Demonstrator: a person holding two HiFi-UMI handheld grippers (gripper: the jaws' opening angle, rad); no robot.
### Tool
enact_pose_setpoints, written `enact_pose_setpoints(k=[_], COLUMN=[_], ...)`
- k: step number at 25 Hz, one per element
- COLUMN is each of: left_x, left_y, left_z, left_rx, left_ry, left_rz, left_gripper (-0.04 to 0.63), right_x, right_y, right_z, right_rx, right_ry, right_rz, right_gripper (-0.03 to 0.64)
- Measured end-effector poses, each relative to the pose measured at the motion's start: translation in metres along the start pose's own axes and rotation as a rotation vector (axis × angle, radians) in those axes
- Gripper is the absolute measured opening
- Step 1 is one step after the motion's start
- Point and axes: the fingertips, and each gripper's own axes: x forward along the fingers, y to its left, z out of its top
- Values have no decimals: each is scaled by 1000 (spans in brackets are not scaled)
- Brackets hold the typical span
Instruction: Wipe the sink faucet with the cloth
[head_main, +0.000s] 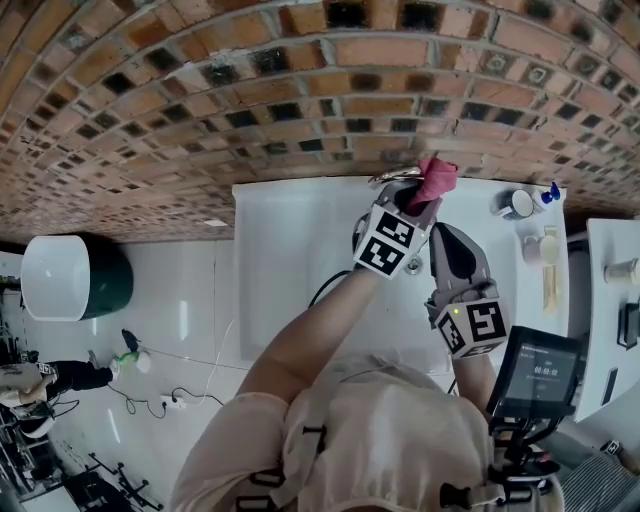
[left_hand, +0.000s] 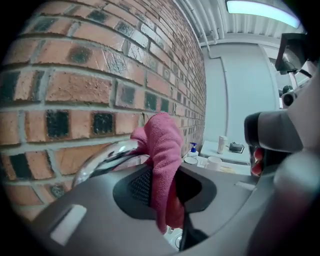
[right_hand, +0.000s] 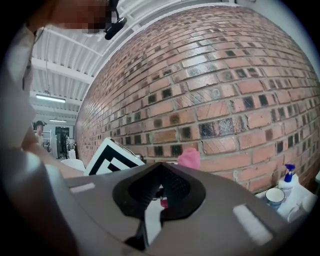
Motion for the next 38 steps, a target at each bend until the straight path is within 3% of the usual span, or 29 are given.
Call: enact_pose_setpoints(k=[4, 11, 14, 19, 22, 24, 28, 32, 35, 38], left_x=[20, 38, 32, 10, 0, 6, 30, 37, 30, 12], left_y=[-7, -4, -12, -17, -8, -6, -9, -9, -13, -17], left_z=[-12, -56, -54, -3, 11, 2, -32, -68, -72, -45], left_rx=[-28, -27, -69, -23, -138, -163, -131, -223, -183, -97], left_ry=[43, 205, 162, -29, -89, -43, 90, 196, 190, 121], left_rz=[-34, -81, -108, -57, -30, -39, -54, -58, -54, -56], left_gripper=[81, 81, 81, 82, 82, 81, 81, 81, 81, 83], right_x=[0, -3, -4, -10, -14, -13, -11, -13, -13, -13], right_y=[-12, -23, -23, -24, -25, -22, -20, -24, -26, -22], right_z=[-5, -5, 3, 29, 39, 38, 25, 21, 23, 28], right_rx=[12, 17, 26, 16, 12, 5, 11, 15, 16, 15], right_ry=[5, -7, -10, -58, -80, -82, -56, -50, -53, -61], right_rz=[-21, -37, -41, -44, -50, -43, -34, -40, -43, -45], right_gripper=[-14, -14, -14, -14, -14, -14, -14, -14, -14, -14])
